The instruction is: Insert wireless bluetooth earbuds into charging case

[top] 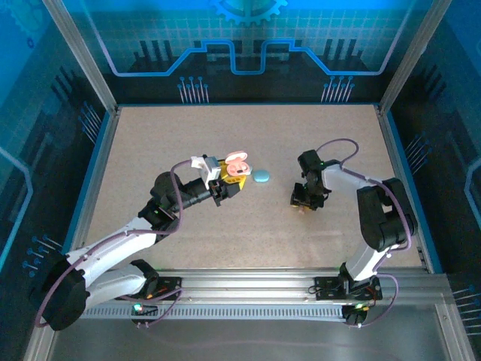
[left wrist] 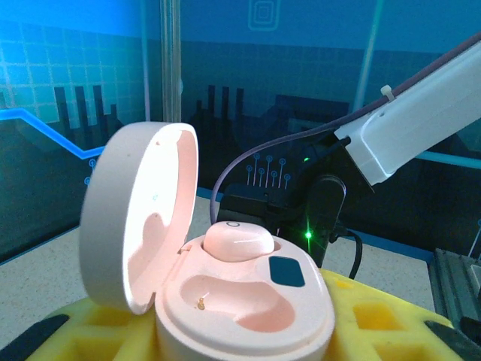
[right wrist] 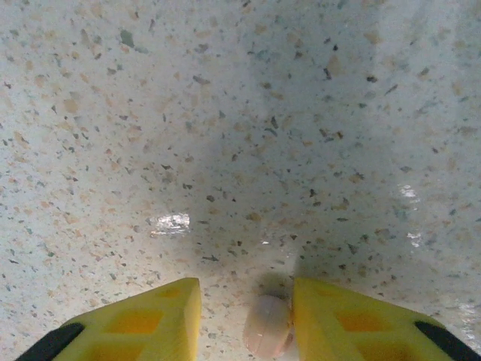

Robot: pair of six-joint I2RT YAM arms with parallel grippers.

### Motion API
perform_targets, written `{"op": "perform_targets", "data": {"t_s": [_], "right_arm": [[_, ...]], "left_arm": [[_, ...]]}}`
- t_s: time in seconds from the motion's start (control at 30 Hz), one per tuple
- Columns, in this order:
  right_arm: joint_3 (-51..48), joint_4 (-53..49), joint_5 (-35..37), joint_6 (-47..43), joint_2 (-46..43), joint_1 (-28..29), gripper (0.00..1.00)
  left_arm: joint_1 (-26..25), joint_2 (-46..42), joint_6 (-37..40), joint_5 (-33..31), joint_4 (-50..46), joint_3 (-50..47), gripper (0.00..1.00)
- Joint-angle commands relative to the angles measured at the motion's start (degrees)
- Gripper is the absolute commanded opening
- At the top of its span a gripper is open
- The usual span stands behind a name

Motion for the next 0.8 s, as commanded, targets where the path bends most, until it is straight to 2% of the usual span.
{"op": "perform_targets", "data": {"t_s": [0.0, 0.23, 0.5, 0.77], "right_arm": [[1.86, -2.78, 0.56, -1.21, 1.01, 1.08, 0.35], [3.12, -5.41, 0.78, -3.20, 2.07, 1.52, 0.29], [3.64, -7.52, 1.93, -4.08, 2.57, 2.06, 0.32], [4.12, -8.16, 2.98, -5.87, 3.31, 1.96, 0.29]], "left_arm": [[-0.34, -0.08, 0.17, -0.21, 0.41, 0.05, 0.40], [-0.31, 0.03, 0.19, -0.31, 0.31, 0.14, 0.40], [-0.30, 0.12, 0.18, -0.30, 0.27, 0.14, 0.40], [-0.34, -0.04, 0.09, -0.39, 0.18, 0.09, 0.40]]}}
